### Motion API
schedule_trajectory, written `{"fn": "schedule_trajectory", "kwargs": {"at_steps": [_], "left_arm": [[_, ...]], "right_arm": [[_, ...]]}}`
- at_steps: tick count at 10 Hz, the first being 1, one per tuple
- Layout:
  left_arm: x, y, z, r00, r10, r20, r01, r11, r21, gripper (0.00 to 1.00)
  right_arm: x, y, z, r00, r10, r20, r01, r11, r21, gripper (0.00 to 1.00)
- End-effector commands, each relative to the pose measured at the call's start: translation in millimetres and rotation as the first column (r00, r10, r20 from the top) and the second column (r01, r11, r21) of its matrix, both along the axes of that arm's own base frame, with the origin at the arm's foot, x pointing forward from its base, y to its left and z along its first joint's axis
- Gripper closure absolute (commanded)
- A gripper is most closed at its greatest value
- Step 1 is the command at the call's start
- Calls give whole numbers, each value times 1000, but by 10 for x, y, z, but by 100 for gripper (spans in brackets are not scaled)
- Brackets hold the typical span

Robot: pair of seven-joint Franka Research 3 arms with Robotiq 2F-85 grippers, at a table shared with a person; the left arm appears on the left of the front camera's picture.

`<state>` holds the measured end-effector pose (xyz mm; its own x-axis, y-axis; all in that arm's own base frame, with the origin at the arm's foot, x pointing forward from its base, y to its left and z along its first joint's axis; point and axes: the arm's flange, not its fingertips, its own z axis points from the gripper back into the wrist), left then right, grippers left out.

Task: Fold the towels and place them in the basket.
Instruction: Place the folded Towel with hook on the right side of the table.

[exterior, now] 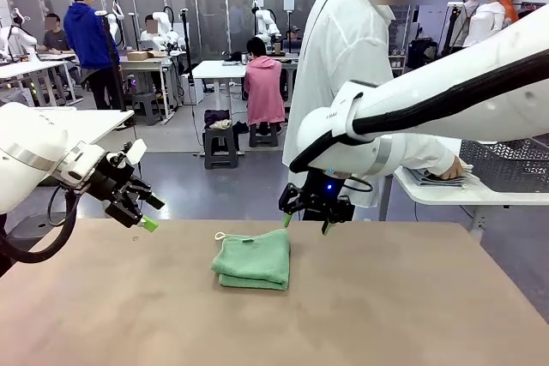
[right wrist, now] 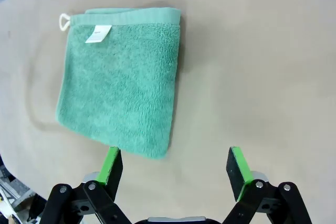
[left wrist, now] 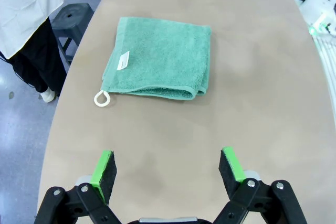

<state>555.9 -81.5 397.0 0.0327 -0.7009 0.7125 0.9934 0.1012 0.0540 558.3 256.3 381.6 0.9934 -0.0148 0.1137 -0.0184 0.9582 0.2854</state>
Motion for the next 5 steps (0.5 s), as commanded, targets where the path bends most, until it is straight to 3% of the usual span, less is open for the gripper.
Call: {"fn": "schedule_trajectory", "kwargs": {"at_steps": [1,5], "left_arm": [[6,1,5,1000,0,3,0,1000,2,1],[6,1,5,1000,0,3,0,1000,2,1]], "right_arm": [[143,124,-303,998,-61,5,61,998,4,0],[205,231,-700,991,-134,-24,135,989,65,0]]}}
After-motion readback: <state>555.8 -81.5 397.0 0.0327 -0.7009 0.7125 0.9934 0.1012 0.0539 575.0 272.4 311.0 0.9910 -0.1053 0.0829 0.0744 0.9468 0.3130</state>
